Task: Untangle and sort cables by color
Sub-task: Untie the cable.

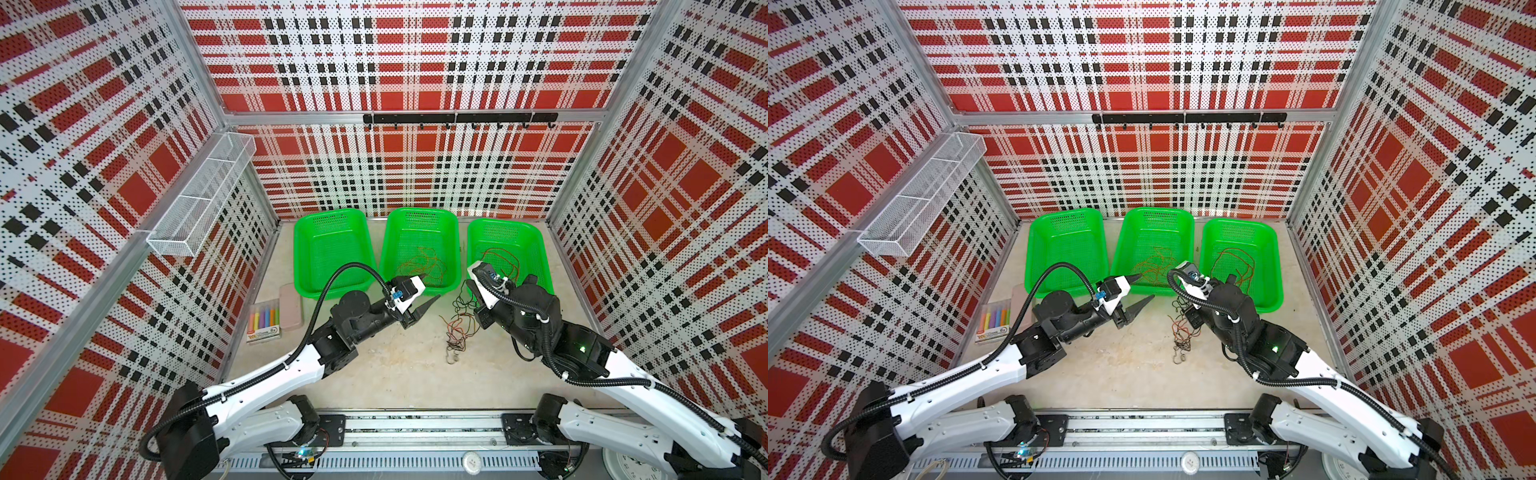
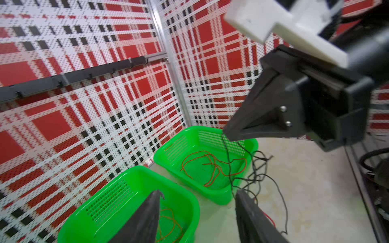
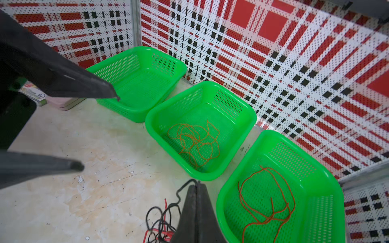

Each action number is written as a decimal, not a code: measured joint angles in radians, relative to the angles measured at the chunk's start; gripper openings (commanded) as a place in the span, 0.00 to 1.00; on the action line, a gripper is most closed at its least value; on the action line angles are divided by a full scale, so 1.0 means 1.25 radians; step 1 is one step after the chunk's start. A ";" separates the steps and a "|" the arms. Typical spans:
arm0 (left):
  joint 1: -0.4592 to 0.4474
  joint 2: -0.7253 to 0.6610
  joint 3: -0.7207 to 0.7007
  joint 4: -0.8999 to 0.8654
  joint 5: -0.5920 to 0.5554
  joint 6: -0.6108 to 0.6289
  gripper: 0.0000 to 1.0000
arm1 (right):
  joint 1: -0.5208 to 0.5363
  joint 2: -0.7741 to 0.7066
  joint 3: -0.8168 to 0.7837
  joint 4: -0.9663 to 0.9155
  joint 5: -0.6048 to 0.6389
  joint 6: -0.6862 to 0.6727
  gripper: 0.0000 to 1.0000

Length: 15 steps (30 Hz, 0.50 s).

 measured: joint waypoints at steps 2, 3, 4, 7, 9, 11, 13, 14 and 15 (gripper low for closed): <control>-0.017 0.012 0.013 0.004 0.023 0.009 0.54 | -0.002 0.001 0.008 0.012 -0.017 -0.024 0.00; -0.026 0.021 0.021 0.007 0.031 0.015 0.53 | -0.003 0.002 0.014 0.015 -0.025 -0.035 0.00; -0.033 0.030 0.029 0.008 0.041 0.020 0.52 | -0.004 0.004 0.018 0.023 -0.035 -0.045 0.00; -0.048 0.055 0.046 0.010 0.055 0.028 0.47 | -0.005 0.011 0.028 0.038 -0.063 -0.068 0.00; -0.052 0.075 0.059 0.010 0.054 0.031 0.38 | -0.005 0.011 0.028 0.048 -0.088 -0.078 0.00; -0.053 0.095 0.070 0.009 0.041 0.029 0.36 | -0.005 0.011 0.027 0.061 -0.108 -0.088 0.00; -0.052 0.108 0.078 0.008 0.021 0.022 0.34 | -0.005 0.012 0.027 0.074 -0.124 -0.095 0.00; -0.052 0.112 0.081 0.006 0.010 0.017 0.32 | -0.005 0.014 0.027 0.078 -0.133 -0.097 0.00; -0.052 0.115 0.083 0.006 -0.002 0.010 0.30 | -0.005 0.016 0.027 0.083 -0.140 -0.098 0.00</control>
